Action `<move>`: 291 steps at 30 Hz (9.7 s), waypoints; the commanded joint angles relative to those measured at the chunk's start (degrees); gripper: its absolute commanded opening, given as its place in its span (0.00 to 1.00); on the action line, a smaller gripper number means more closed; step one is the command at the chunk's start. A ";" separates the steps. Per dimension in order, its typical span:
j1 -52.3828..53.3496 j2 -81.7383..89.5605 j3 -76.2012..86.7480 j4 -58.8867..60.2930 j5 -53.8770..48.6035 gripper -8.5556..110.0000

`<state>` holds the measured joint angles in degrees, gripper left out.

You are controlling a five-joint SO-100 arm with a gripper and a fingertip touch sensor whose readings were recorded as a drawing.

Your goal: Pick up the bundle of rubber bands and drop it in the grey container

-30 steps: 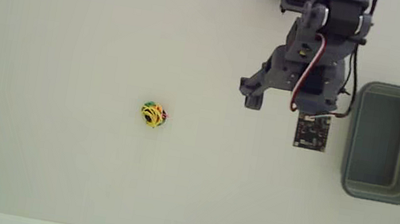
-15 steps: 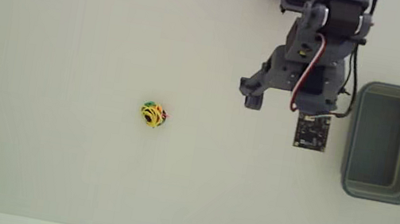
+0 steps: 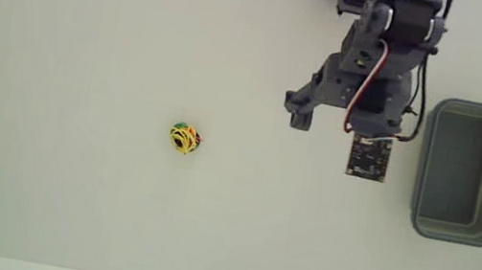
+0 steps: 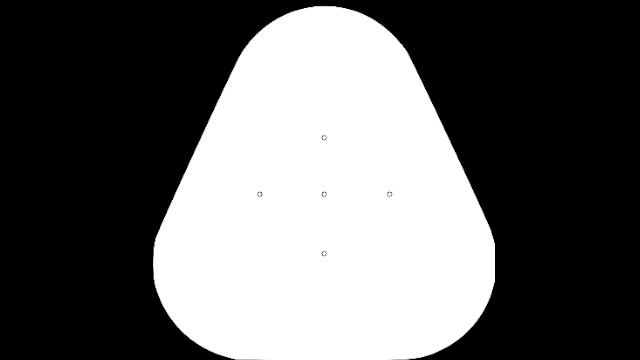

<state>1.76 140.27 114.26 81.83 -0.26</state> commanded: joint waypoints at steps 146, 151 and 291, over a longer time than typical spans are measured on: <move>35.01 -36.20 -15.90 -21.71 0.26 1.00; 35.01 -40.15 -19.00 -22.55 0.26 1.00; 35.01 -55.92 -20.14 -37.20 0.26 1.00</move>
<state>35.51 82.53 94.22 45.09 -0.18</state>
